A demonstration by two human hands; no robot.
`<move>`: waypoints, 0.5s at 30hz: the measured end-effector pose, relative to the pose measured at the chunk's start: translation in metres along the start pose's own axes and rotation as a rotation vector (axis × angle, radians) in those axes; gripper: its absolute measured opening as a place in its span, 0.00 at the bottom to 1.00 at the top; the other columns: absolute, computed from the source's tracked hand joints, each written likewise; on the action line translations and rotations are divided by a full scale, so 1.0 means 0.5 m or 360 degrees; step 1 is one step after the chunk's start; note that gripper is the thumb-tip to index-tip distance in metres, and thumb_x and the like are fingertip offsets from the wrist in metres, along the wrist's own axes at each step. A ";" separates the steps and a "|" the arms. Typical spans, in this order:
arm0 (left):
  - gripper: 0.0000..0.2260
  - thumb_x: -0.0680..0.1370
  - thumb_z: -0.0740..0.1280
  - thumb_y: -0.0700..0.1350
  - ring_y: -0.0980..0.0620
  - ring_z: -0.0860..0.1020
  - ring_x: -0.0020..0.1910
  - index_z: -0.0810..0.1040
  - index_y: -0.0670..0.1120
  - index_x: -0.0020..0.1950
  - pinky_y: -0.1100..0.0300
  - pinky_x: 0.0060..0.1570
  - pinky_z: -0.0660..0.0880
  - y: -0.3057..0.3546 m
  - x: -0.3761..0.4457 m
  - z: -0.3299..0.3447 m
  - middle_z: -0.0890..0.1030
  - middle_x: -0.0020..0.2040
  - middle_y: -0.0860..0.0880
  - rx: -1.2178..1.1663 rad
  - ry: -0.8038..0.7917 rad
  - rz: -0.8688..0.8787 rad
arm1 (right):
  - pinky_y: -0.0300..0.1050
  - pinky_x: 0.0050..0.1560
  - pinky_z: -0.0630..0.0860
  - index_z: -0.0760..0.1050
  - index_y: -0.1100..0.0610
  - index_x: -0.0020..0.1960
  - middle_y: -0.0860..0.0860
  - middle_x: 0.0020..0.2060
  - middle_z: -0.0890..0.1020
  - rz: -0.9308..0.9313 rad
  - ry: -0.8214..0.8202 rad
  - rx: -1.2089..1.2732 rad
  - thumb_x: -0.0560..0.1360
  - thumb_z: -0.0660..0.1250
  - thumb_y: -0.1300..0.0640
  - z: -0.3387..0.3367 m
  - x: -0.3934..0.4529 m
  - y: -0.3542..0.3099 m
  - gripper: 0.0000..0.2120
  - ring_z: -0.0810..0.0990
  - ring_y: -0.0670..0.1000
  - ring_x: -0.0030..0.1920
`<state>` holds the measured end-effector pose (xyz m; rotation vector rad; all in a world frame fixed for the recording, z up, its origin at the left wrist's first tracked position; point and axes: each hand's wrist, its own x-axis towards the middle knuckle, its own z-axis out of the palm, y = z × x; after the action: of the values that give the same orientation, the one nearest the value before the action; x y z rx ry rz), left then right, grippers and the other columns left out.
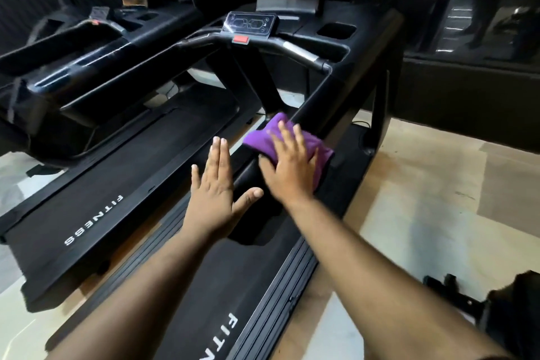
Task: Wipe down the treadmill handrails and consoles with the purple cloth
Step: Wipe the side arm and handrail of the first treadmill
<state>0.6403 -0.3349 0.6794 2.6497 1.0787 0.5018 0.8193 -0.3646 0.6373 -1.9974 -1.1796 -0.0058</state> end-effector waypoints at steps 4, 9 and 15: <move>0.51 0.73 0.46 0.80 0.55 0.43 0.83 0.41 0.47 0.84 0.40 0.81 0.44 -0.009 0.002 -0.006 0.42 0.85 0.49 -0.0134 0.0201 0.0111 | 0.75 0.75 0.51 0.60 0.48 0.82 0.45 0.83 0.54 -0.0347 -0.0019 0.0235 0.77 0.58 0.42 0.031 -0.183 -0.024 0.34 0.47 0.52 0.83; 0.47 0.75 0.47 0.78 0.50 0.48 0.84 0.50 0.48 0.85 0.36 0.80 0.50 -0.005 0.014 0.000 0.47 0.85 0.47 0.0211 0.0088 0.0363 | 0.70 0.77 0.51 0.60 0.46 0.81 0.49 0.83 0.53 -0.0124 0.0171 0.0464 0.80 0.55 0.35 0.037 -0.110 0.040 0.33 0.46 0.54 0.83; 0.51 0.71 0.42 0.82 0.54 0.38 0.82 0.40 0.51 0.84 0.36 0.80 0.45 0.008 0.042 0.000 0.37 0.83 0.52 0.0413 -0.0226 0.0330 | 0.57 0.79 0.47 0.51 0.40 0.81 0.49 0.83 0.47 0.0486 0.0275 0.0703 0.74 0.55 0.31 0.039 -0.100 -0.021 0.38 0.43 0.53 0.83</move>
<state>0.6568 -0.3225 0.6856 2.9902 0.8855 0.2167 0.7763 -0.3864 0.6119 -1.7213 -0.6857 0.2140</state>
